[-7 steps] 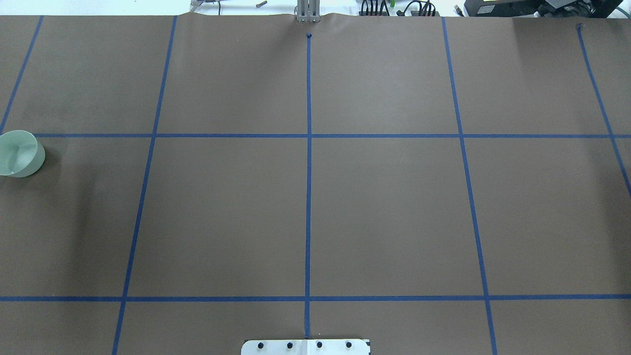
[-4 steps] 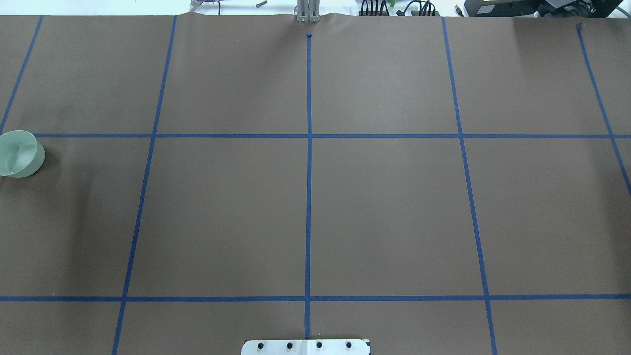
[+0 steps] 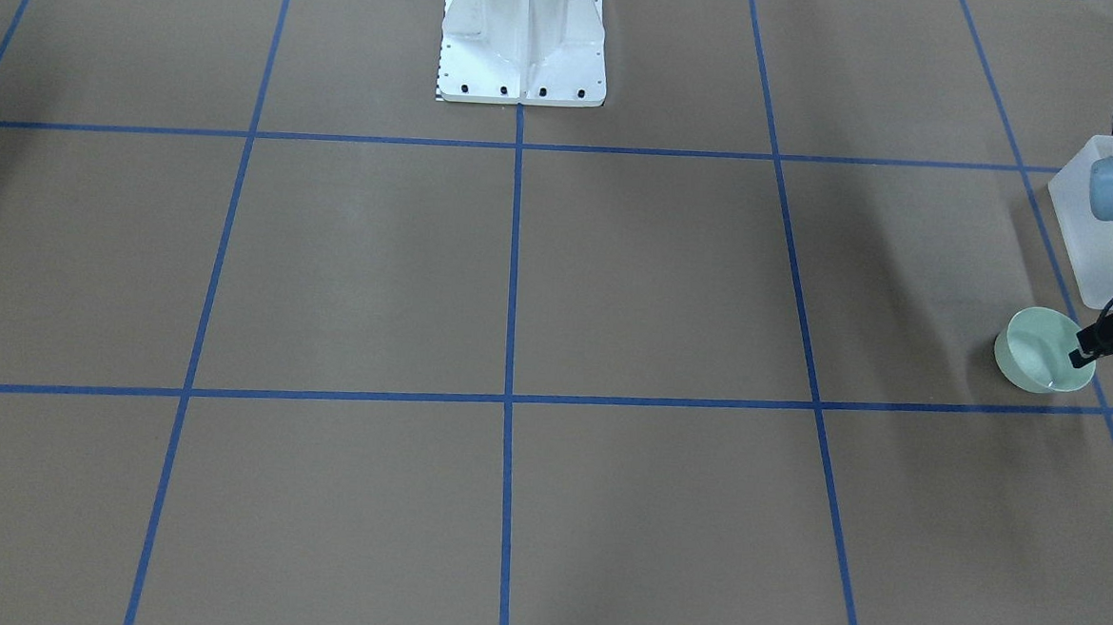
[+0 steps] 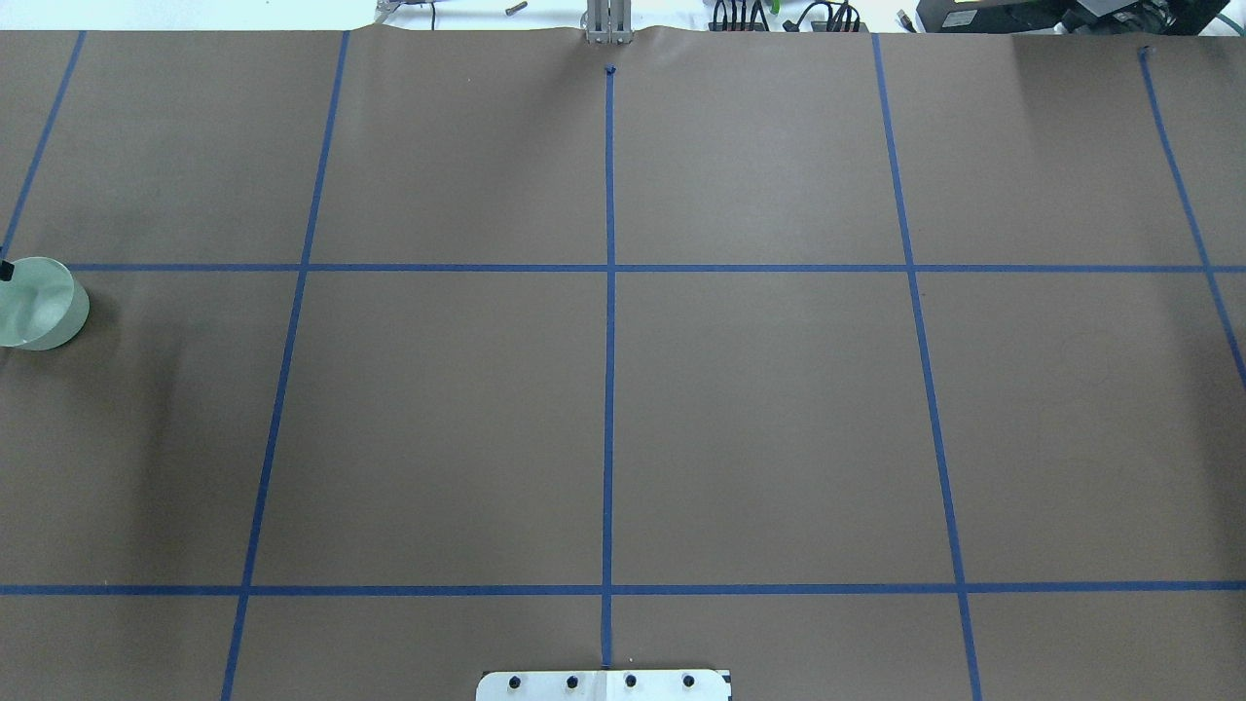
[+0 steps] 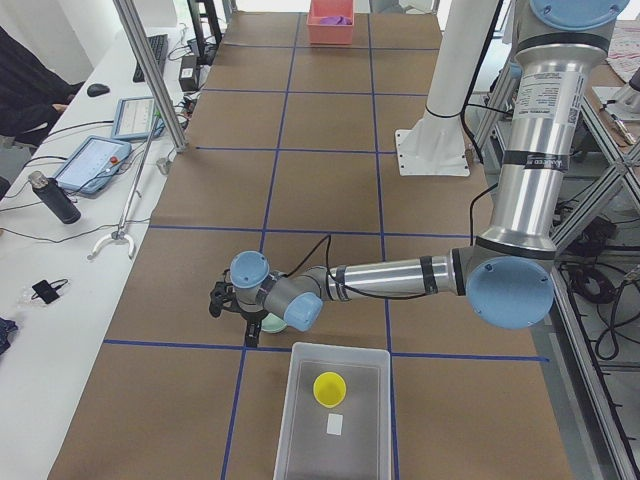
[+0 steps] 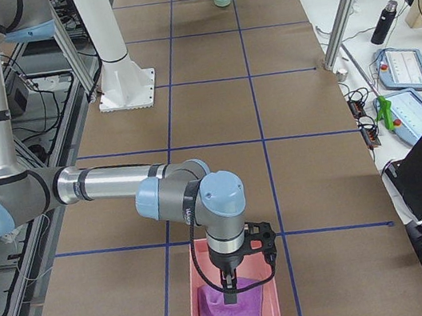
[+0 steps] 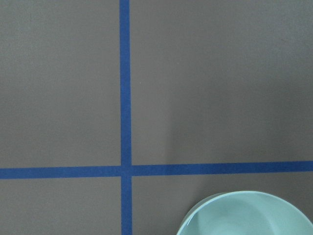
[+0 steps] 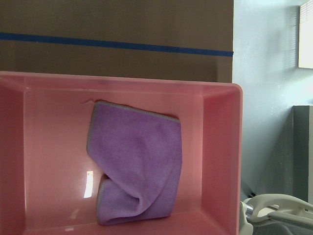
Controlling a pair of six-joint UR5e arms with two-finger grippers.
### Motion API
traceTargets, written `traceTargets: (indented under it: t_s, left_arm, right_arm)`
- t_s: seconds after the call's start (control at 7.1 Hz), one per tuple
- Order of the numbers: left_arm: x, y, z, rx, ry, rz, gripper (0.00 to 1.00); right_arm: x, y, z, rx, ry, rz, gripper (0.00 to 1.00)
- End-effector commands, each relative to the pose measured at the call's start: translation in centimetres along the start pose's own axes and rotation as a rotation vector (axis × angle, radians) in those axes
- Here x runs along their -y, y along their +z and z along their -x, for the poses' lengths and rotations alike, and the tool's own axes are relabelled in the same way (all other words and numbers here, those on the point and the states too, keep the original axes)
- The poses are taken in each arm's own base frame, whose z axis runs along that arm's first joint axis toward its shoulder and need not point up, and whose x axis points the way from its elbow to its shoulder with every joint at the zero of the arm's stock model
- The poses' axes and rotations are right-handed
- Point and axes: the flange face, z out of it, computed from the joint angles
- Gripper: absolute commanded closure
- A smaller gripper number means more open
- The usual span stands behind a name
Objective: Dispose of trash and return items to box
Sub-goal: 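Release the cloth into the pink bin while the left gripper reaches the green bowl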
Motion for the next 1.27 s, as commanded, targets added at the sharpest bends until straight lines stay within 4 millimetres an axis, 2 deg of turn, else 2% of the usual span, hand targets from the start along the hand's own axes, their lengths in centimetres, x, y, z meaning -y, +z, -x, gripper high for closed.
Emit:
traceTargets:
  t_s: [0.0,0.14,0.28,0.42,0.56,0.85,1.13]
  left_arm:
    - [-0.6,1.5,-1.3,0.005,0.025,0.024,0.03]
    - [-0.6,1.9,-1.7,0.014,0.034,0.025,0.10]
    - [-0.7,1.9,-1.6,0.015,0.032,0.027,0.34]
    - [-0.6,1.8,-1.7,0.014,0.034,0.025,0.79]
    - [-0.6,1.9,-1.6,0.016,0.038,0.026,1.00]
    - [-0.7,1.8,-1.8,0.010,0.020,0.027,1.00]
    - [-1.4,-0.5,-4.2,-0.113,0.027,0.063,1.00]
  right_arm:
    - [1.5,-1.6,0.7,0.016,0.009,-0.036,0.00]
    - [2.2,-2.6,1.4,0.049,0.004,-0.058,0.00]
    - [2.3,-3.8,2.1,0.056,-0.004,-0.080,0.00]
    - [2.2,-5.3,3.0,0.060,0.018,-0.090,0.00]
    - [1.9,-6.8,4.1,0.084,0.028,-0.094,0.00]
    - [1.9,-8.4,5.6,0.150,0.017,-0.122,0.00]
    - [2.1,-8.9,6.4,0.235,0.075,-0.144,0.00]
